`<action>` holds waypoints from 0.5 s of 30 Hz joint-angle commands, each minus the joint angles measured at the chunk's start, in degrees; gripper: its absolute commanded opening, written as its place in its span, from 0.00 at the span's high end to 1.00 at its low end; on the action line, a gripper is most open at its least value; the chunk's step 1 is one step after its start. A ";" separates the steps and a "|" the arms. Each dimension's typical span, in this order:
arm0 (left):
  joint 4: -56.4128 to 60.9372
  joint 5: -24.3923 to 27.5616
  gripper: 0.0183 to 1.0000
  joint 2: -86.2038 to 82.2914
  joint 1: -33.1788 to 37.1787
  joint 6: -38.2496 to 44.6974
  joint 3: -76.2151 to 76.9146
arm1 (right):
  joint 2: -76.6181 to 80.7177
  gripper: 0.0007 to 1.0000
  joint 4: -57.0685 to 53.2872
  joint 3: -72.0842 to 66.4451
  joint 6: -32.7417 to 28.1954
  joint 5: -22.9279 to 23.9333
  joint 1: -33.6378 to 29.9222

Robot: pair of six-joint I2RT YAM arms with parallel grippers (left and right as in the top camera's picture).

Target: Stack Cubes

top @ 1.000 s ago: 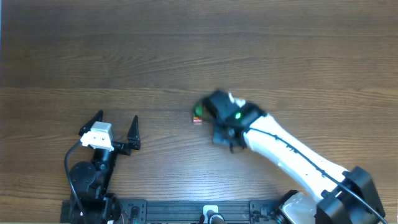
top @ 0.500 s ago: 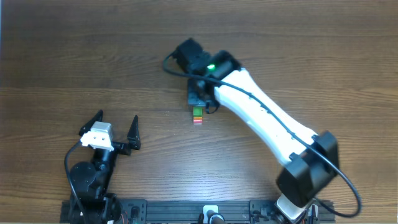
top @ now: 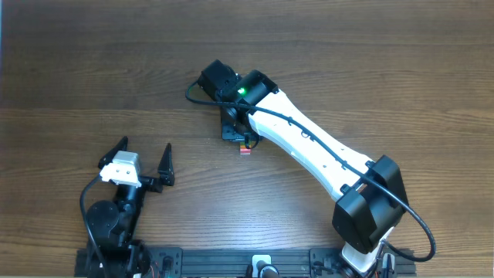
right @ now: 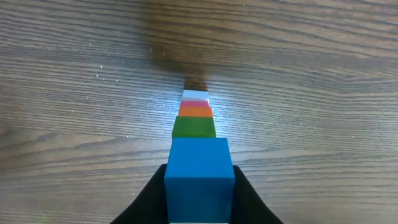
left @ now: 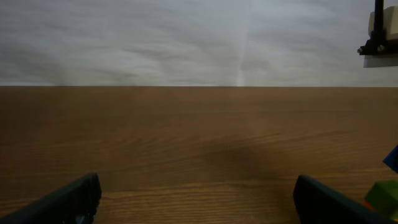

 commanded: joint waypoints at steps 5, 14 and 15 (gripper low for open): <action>0.00 0.74 0.00 -0.35 0.26 0.68 -0.35 | 2.38 0.99 0.15 1.38 0.96 0.48 0.66; 0.00 0.74 0.00 -0.35 0.26 0.68 -0.35 | 2.56 0.99 0.13 1.38 1.40 0.26 0.83; 0.00 0.74 0.00 -0.35 0.26 0.68 -0.35 | 2.56 0.99 0.13 1.38 1.40 0.26 0.92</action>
